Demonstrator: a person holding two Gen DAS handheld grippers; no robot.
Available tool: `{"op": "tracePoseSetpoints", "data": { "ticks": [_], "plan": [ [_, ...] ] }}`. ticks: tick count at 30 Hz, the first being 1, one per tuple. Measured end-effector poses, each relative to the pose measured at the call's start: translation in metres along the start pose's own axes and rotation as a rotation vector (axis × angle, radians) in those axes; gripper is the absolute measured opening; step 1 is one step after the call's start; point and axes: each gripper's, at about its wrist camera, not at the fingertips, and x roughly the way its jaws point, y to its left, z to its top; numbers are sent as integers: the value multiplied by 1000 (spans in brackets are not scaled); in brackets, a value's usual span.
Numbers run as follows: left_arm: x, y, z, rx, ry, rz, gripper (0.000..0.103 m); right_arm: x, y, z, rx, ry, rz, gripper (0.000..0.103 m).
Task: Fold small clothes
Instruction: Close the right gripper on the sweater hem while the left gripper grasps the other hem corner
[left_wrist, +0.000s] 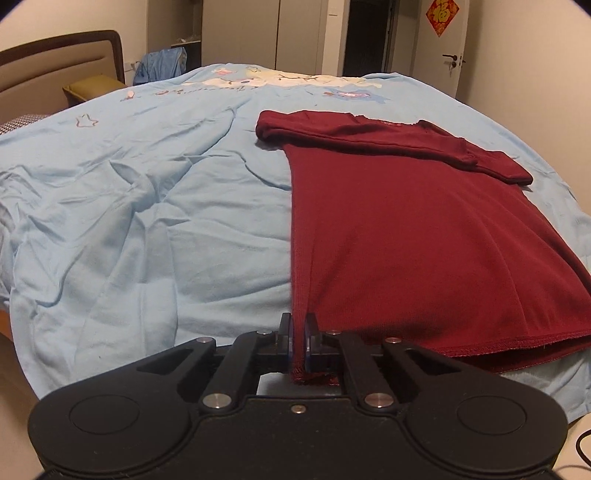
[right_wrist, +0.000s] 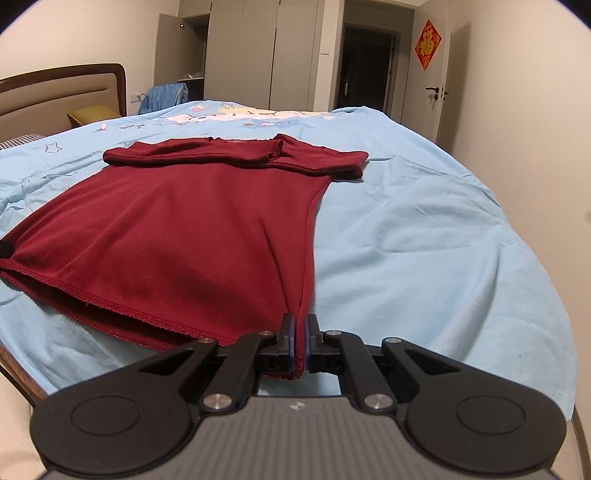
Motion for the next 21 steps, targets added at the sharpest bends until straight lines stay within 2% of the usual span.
{"op": "tracePoseSetpoints", "data": {
  "ticks": [2, 3, 4, 6, 8, 10, 14, 17, 21],
  "plan": [
    [0, 1, 0, -9, 7, 0, 18, -1, 0, 0, -18, -3, 7, 9],
    [1, 4, 1, -24, 9, 5, 33, -2, 1, 1, -29, -4, 11, 18],
    [0, 6, 2, -38, 10, 5, 49, -3, 2, 1, -44, -6, 11, 41],
    [-4, 11, 4, -69, -10, -3, 61, -8, 5, 1, -81, -31, 24, 71],
    [-8, 13, 7, -73, -33, -8, 70, -14, 11, 3, -140, -61, 57, 74],
    [-14, 11, 11, -58, -68, -3, 86, -16, 21, 4, -226, -68, 81, 90],
    [-22, -1, 15, 10, -144, 8, 101, -14, 46, -2, -414, -54, 129, 97],
    [-25, -15, 15, 70, -182, 8, 102, -2, 63, -8, -516, -4, 108, 97],
    [-22, -33, 12, 157, -182, -11, 102, 14, 77, -17, -613, 34, 36, 97]
  ]
}}
